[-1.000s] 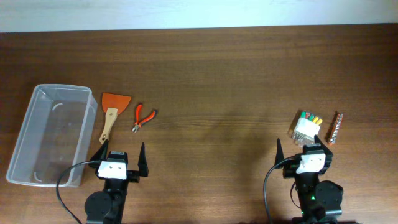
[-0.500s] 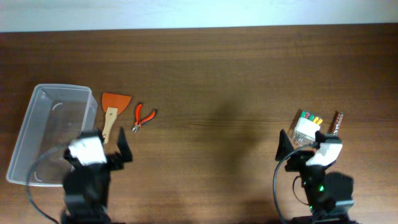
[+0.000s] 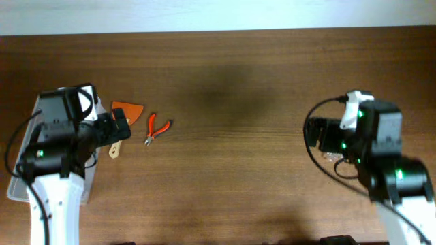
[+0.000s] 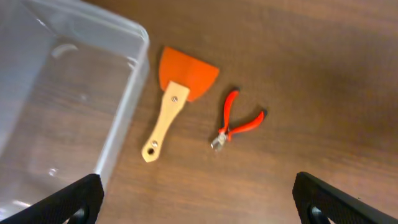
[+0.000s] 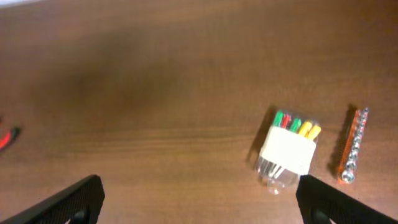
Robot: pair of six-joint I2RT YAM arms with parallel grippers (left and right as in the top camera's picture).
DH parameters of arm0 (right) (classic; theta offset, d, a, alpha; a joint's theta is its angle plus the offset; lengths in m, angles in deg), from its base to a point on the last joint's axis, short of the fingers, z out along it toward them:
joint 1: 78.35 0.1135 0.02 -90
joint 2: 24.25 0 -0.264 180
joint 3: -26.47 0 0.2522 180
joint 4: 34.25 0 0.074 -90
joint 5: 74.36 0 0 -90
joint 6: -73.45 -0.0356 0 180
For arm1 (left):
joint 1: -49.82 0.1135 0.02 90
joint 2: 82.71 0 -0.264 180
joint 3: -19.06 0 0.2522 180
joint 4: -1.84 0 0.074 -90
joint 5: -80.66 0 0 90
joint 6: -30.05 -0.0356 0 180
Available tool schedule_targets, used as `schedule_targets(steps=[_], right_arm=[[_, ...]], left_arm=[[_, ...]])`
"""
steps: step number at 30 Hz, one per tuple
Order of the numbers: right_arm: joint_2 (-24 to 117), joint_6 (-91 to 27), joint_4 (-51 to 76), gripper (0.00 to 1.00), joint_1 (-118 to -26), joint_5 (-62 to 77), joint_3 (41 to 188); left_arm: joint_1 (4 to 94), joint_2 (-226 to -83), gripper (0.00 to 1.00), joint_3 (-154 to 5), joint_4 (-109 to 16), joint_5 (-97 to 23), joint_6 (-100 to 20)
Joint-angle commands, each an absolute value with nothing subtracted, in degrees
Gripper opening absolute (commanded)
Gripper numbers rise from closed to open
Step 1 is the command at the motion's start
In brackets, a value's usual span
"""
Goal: Pack container
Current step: 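Move the left gripper down to the clear container's rim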
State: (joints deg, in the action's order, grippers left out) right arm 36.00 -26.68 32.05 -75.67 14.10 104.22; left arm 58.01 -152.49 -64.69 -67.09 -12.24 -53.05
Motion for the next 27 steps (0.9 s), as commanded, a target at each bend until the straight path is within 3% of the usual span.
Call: schedule_targets(steps=[1,7,15,23,27], right_arm=[[40.06,-25.80,34.65,0.99,-75.84,13.69,107.21],[41.64,-23.60,36.31,0.99,-75.84,13.73,108.35],[41.77,-22.72,36.37,0.99,-75.84,13.73,108.68],[41.81,-21.21,37.84,0.99,-75.84,13.77,108.68],[41.81,-21.21,38.28,0.99,-75.84,13.75,108.68]], left_arm=[[58.25,-153.50,0.99,-65.68,-68.80,-15.30,-51.32],[60.91,-152.27,0.99,-67.27,-77.76,-12.22,-37.51],[76.30,-150.76,0.99,-69.55,-90.59,-9.53,-18.82],[95.93,-150.76,0.99,-69.52,-88.38,-7.78,-14.56],[99.25,-152.19,0.99,-69.24,-88.23,-3.54,-14.56]])
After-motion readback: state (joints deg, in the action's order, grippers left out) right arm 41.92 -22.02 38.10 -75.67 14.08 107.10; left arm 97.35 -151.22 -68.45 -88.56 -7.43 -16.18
